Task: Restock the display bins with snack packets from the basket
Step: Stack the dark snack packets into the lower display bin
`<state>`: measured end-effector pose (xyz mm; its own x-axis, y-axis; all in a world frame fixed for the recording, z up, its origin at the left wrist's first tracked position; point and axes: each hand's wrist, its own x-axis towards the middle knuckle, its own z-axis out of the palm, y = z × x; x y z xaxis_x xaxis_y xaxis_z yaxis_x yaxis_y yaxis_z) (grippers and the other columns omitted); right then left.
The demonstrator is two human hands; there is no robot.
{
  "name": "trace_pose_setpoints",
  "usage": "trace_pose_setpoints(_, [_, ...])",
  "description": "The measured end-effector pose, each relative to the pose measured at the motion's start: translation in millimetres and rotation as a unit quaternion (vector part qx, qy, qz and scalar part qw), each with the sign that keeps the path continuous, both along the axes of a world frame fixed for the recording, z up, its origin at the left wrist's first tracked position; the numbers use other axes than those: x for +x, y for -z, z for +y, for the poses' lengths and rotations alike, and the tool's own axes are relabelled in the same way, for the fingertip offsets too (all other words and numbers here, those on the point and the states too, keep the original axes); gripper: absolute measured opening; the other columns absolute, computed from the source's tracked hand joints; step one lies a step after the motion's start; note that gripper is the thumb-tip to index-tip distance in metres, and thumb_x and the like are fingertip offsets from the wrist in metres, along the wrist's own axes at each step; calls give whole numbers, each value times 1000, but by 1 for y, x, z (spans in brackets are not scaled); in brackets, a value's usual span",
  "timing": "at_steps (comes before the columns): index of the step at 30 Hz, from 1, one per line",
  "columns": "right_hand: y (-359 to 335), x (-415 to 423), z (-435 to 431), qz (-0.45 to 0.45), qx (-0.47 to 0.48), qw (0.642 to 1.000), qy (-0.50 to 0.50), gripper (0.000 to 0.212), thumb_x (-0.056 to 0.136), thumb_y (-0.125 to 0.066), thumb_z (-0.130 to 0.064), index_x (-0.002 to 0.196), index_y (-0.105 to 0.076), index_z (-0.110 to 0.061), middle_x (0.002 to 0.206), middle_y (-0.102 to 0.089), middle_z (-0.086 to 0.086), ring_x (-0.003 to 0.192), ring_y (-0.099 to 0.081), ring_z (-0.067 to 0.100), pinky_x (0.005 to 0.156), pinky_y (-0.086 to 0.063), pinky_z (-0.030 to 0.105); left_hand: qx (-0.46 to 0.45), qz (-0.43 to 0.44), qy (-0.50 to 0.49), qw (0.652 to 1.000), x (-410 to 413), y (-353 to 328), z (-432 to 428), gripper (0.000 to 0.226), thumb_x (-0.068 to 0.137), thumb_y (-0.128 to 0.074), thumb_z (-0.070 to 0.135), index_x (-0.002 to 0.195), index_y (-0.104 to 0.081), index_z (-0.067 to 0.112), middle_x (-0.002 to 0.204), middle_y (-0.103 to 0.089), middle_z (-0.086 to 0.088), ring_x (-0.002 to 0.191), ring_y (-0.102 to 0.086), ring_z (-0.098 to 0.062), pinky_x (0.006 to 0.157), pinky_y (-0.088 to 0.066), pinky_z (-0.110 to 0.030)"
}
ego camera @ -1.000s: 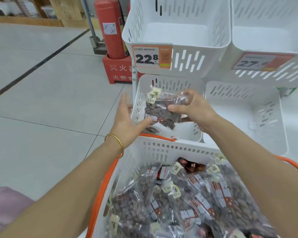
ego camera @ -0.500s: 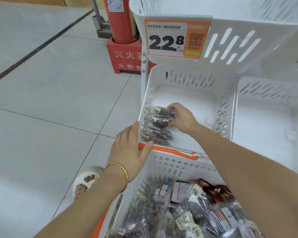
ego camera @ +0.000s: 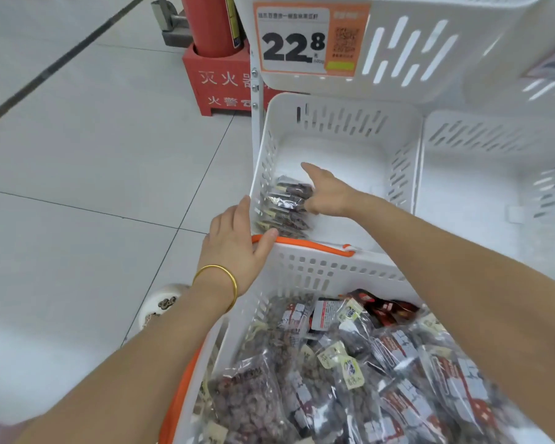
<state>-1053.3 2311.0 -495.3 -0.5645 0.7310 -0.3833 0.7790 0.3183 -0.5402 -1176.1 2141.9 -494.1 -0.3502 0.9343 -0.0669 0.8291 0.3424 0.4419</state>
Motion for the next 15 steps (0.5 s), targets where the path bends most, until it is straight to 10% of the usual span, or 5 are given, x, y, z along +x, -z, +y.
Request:
trace_pose_setpoints(6, [-69, 75, -100, 250, 117, 955, 109, 34, 80, -52, 5, 100, -62, -20, 97, -65, -3, 90, -62, 15, 78, -49, 21, -3, 38, 12, 999, 2, -3, -2, 67, 96, -36, 46, 150, -11, 16, 151, -25, -8, 137, -22, -25, 109, -24, -39])
trace_pose_setpoints(12, [-6, 110, -170, -161, 173, 969, -70, 32, 94, -46, -14, 125, -49, -16, 119, -59, 5, 109, -54, 27, 82, -52, 39, 130, 1, 57, 990, 7, -33, -19, 51, 98, -37, 38, 142, -35, 12, 144, -36, -11, 134, -24, -26, 107, -13, -23])
trace_pose_setpoints(15, [14, 106, -176, -201, 207, 954, -81, 35, 93, -50, -17, 126, -41, -13, 118, -54, 10, 109, -53, 30, 79, -47, 40, 142, 40, 143, 979, 9, -54, -46, 60, 87, -27, 53, 119, -61, 14, 130, -50, -6, 126, -34, -26, 100, -12, -14])
